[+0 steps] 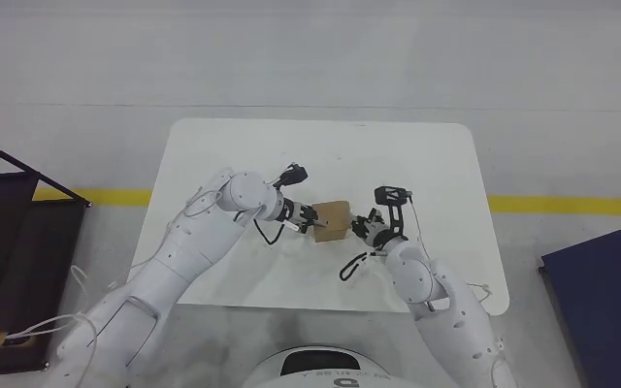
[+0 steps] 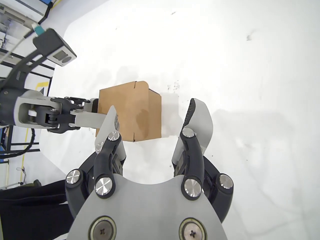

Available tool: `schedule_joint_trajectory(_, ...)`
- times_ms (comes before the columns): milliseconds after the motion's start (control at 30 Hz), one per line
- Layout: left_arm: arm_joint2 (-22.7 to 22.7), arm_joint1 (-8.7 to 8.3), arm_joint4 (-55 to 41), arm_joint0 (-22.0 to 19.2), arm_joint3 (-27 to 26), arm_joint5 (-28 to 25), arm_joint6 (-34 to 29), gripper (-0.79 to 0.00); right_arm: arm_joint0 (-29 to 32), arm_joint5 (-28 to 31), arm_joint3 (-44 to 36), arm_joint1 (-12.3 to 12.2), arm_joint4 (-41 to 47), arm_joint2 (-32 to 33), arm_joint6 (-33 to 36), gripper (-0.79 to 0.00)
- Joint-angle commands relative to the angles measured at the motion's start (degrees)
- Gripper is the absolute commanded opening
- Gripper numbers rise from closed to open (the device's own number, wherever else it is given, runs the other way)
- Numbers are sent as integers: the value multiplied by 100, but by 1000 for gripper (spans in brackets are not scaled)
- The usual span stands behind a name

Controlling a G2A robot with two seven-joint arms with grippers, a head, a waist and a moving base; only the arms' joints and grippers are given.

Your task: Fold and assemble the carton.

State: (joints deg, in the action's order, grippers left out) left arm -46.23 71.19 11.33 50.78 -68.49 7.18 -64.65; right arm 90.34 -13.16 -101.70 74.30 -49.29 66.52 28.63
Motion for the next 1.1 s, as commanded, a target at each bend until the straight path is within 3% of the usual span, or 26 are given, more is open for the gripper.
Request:
schedule_joint_trajectory(0, -3, -4, -4, 24, -21, -6, 8, -443, -118, -67, 139, 12, -132, -113, 71, -265)
schedule_joint_trajectory(267, -63, -39, 9, 129, -95, -36, 64, -462, -221, -369, 234, 48, 39, -113, 18, -286)
schedule_joint_trajectory(367, -91, -57, 14, 184, -126, -39, 66, -468, -169, -534, 223, 60, 351, 57, -148, -406)
schedule_joint_trajectory(400, -97, -62, 18, 200, -140, -40, 67, -471, -166, -564, 241, 60, 387, 88, -155, -413)
schedule_joint_trajectory(1067, -159, -99, -25, 290, -276, -57, 126, -496, -314, -523, 274, 43, -376, -268, 333, -363)
